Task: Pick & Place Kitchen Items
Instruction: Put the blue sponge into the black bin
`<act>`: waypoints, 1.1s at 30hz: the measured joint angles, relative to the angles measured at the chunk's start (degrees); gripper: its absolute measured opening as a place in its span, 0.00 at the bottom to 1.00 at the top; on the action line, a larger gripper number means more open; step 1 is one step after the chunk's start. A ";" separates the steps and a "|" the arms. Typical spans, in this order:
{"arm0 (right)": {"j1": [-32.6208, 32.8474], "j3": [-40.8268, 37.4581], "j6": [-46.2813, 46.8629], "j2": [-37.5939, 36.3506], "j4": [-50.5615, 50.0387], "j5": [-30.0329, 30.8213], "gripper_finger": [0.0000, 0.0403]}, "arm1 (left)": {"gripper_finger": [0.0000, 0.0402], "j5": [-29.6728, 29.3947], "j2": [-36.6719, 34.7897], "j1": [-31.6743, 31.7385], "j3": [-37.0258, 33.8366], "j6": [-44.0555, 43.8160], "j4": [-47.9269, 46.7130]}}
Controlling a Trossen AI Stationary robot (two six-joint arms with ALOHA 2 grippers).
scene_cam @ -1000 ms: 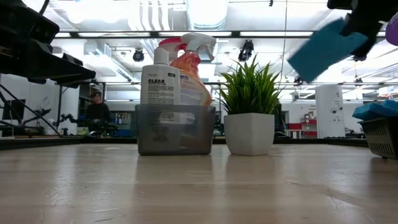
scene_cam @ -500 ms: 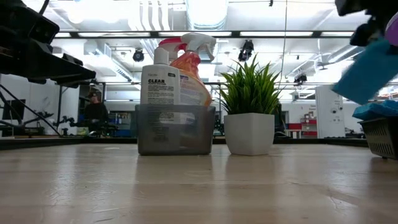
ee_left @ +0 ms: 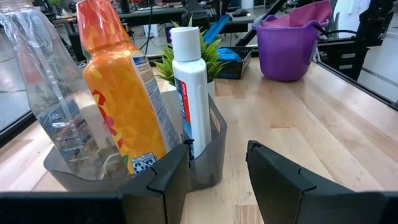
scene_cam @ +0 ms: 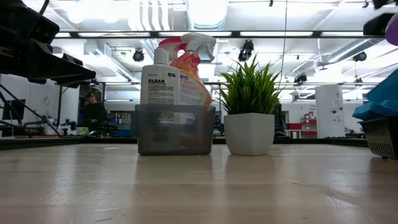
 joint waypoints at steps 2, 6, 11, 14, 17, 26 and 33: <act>2.45 1.33 -0.02 1.22 -0.80 2.21 0.04 | 0.40 0.00 0.01 -0.01 0.00 0.00 0.00; 7.20 4.56 -0.36 3.45 -0.86 6.44 0.04 | 0.40 0.00 0.01 -0.01 0.00 -0.02 0.00; 13.15 6.84 -2.12 6.26 0.04 10.56 0.04 | 0.40 0.00 -0.01 -0.01 0.00 -0.02 0.00; 16.16 6.44 -3.41 7.81 1.06 11.20 0.04 | 0.40 0.00 0.00 0.01 0.00 -0.04 0.00; 17.65 5.93 -3.19 9.45 1.50 11.20 0.04 | 0.40 0.02 -0.01 -0.01 0.00 -0.34 0.00; 18.32 5.66 -4.03 14.06 3.43 11.27 0.04 | 0.40 0.02 0.01 0.01 0.00 -0.92 -0.02; 18.32 5.64 -3.95 16.17 3.44 11.14 0.04 | 0.40 0.02 -0.01 0.00 0.00 -1.21 -0.02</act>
